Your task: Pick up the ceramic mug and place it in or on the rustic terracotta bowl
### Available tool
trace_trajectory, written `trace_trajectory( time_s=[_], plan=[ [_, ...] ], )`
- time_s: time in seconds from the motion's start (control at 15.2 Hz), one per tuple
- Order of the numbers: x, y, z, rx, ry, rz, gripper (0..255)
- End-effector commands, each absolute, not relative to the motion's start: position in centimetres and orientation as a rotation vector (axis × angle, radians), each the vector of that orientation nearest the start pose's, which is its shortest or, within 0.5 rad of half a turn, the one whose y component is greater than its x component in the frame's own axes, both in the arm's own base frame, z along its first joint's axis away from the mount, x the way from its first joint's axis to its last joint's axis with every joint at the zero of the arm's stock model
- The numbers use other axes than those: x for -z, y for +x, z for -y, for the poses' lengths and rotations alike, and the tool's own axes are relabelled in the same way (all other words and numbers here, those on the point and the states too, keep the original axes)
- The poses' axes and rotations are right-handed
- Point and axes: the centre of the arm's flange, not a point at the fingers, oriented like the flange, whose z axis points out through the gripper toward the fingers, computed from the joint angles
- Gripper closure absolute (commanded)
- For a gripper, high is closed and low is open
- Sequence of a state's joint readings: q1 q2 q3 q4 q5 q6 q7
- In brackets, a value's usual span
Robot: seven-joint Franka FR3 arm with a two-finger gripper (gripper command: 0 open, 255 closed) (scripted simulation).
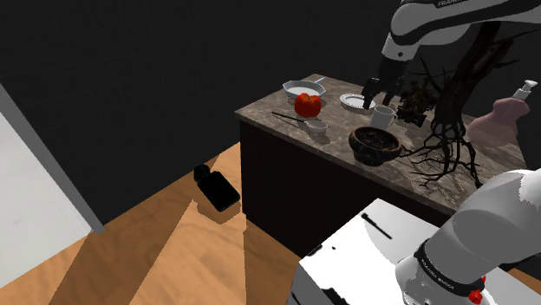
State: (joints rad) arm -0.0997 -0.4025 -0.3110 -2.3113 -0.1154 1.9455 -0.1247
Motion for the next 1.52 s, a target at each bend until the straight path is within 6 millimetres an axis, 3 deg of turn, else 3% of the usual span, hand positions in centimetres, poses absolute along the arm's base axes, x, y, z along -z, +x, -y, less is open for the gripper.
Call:
trace_trajectory(
  time_s=[0.0, 1.19, 1.45],
  plan=[
    [-48.3, 40.1, 21.3, 0.034, -3.123, -0.354, 0],
    [-38.8, 47.8, 41.0, -0.015, -3.18, -0.408, 0],
    [-37.2, 47.7, 41.1, -0.015, -3.181, -0.408, 0]
  ],
)
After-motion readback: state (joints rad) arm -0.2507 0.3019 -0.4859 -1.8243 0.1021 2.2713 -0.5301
